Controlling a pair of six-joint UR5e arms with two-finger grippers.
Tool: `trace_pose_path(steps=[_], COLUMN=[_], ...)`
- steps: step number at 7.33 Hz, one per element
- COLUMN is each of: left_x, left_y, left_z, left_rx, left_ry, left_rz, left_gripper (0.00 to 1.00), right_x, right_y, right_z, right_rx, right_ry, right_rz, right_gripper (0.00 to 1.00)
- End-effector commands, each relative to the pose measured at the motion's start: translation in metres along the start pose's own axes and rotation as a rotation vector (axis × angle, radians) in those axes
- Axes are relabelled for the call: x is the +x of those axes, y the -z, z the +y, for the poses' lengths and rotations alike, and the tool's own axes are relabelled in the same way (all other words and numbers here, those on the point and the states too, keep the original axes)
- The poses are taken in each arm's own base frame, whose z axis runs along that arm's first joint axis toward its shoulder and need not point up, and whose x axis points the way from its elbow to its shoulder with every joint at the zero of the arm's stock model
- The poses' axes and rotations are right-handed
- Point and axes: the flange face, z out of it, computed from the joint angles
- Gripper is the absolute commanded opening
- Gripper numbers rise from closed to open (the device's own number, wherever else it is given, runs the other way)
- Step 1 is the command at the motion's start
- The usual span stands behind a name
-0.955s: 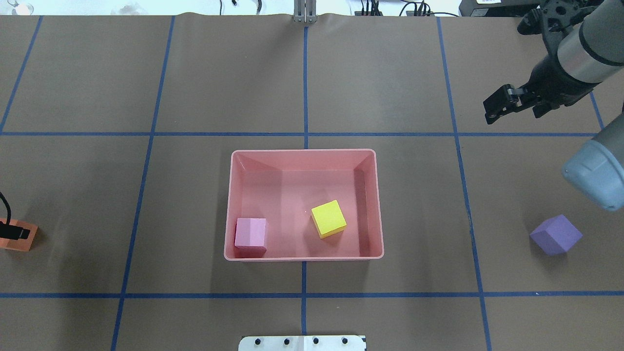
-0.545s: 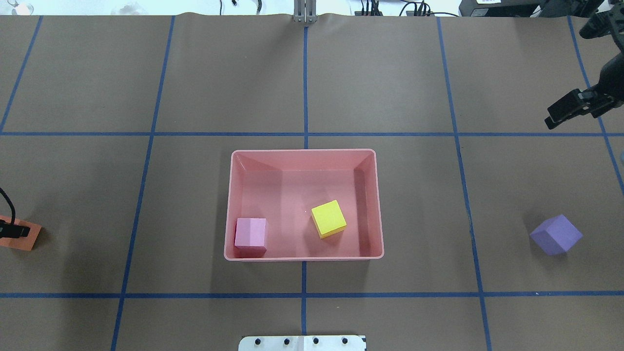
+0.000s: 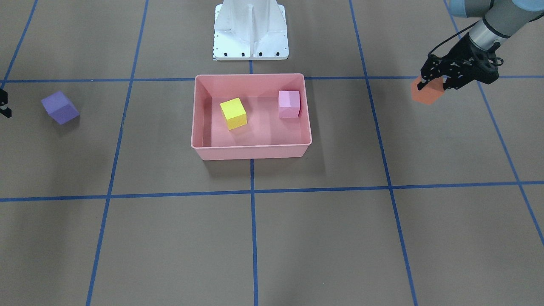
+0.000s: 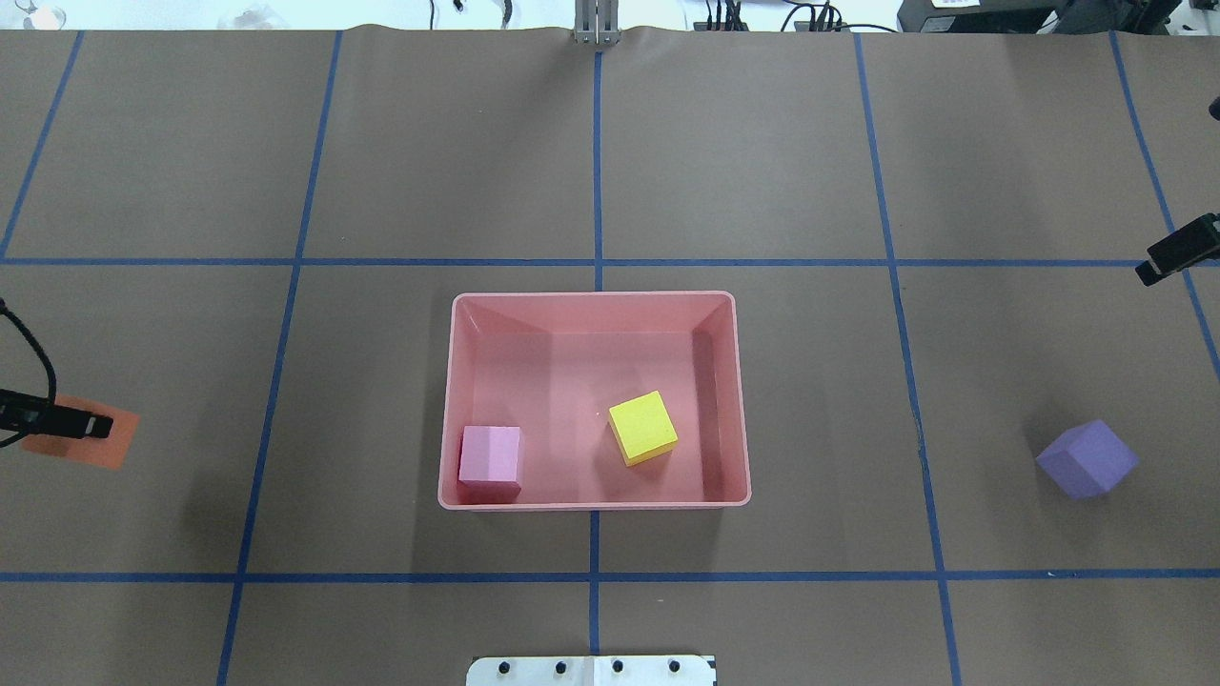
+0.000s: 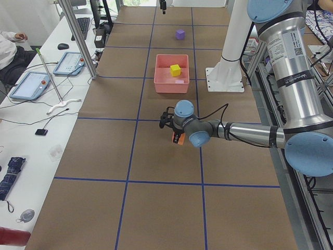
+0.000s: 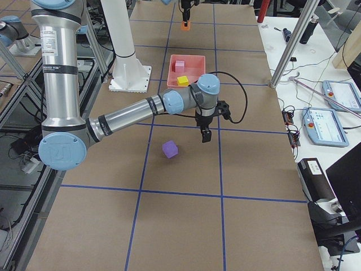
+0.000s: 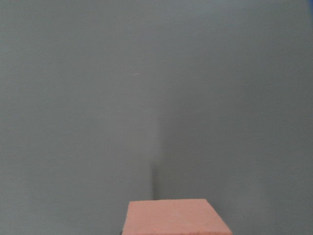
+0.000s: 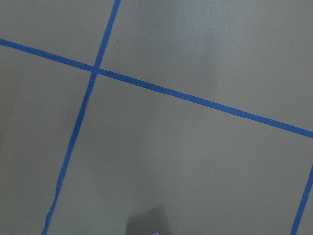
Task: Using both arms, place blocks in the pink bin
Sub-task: 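Carry the orange cube into the pink bin and release it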
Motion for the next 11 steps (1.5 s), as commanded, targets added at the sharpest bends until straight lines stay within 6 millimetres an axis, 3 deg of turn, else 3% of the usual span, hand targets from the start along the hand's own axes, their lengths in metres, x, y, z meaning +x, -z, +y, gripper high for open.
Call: trace_pose_path(steps=[1, 4, 5, 6, 7, 8, 9, 11], left_x=[0.117, 0.277, 0.34, 0.39, 0.406, 0.406, 0.405, 0.403], left_y=[0.012, 0.003, -0.022, -0.052, -0.069, -0.068, -0.069, -0.069], left_z=[-0.059, -0.101, -0.089, -0.085, -0.091, -0.091, -0.09, -0.09], left_rx=[0.041, 0.002, 0.016, 0.051, 0.048, 0.05, 0.05, 0.049], left_ry=[0.133, 0.241, 0.231, 0.218, 0.229, 0.248, 0.248, 0.247], left_rz=[0.128, 0.164, 0.111, 0.044, 0.025, 0.028, 0.028, 0.025], left_gripper=[0.21, 0.22, 0.25, 0.3, 0.99, 1.0, 1.0, 1.0], right_x=[0.009, -0.001, -0.008, -0.013, -0.019, -0.029, -0.036, -0.028], right_y=[-0.009, -0.017, -0.018, -0.023, -0.026, -0.033, -0.054, -0.081], right_z=[0.005, 0.012, 0.012, 0.015, 0.015, 0.015, 0.035, 0.094], right_rx=[0.019, 0.072, 0.094, 0.098, 0.094, 0.096, 0.113, 0.127], right_ry=[-0.088, -0.138, -0.149, -0.136, -0.122, -0.088, -0.019, 0.026], right_rz=[-0.012, -0.038, -0.052, -0.059, -0.062, -0.061, -0.045, -0.059], right_gripper=[0.99, 0.99, 0.99, 0.99, 0.99, 1.0, 0.99, 0.99])
